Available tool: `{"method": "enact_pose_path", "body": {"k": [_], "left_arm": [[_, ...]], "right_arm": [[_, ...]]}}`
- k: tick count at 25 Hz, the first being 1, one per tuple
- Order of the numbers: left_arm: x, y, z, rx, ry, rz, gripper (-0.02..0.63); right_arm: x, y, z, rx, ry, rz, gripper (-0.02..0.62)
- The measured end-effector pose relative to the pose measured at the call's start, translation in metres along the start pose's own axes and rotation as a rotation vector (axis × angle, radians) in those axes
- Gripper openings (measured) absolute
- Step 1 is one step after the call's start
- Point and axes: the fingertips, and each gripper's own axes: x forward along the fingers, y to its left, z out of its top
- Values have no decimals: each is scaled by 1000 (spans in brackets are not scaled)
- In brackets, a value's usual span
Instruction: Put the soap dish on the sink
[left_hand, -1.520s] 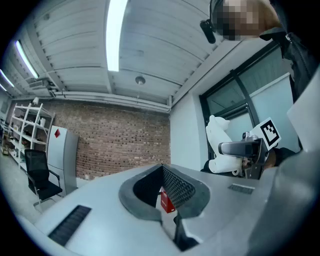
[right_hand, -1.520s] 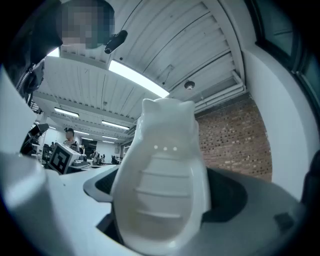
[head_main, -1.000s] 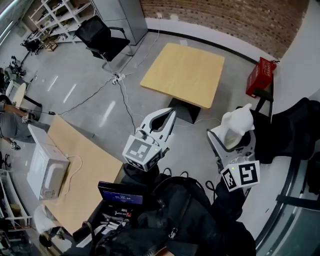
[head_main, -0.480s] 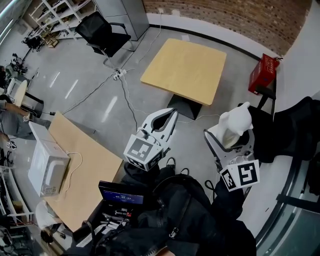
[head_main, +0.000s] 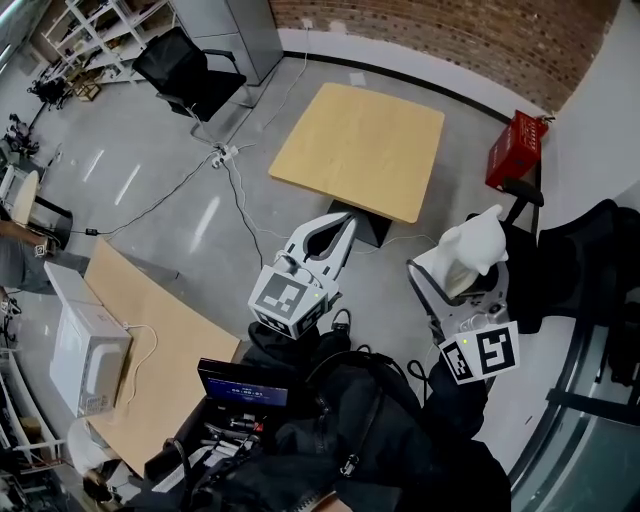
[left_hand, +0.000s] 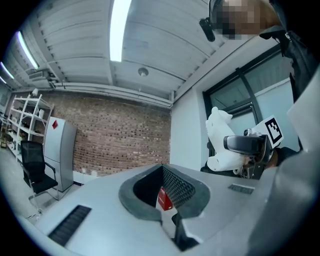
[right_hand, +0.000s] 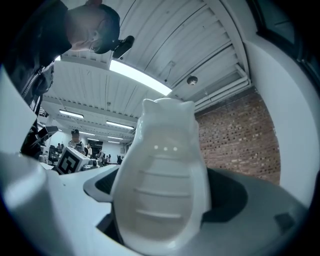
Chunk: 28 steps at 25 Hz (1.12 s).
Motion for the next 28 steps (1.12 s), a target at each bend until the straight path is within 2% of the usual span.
{"method": "enact_pose_path", "body": {"k": [11,22,28], "left_arm": [[41,72,4,-21,-4,-40,0],[66,105,-11,-62,19,-71,0],[82,112,-25,-84,44,-51,0]], "right_arm": [[77,-9,1,-20,0,-28,502],[115,-21,-12,-7,41,-60,502],[127,-40,-25,9,68,-51,502]]}}
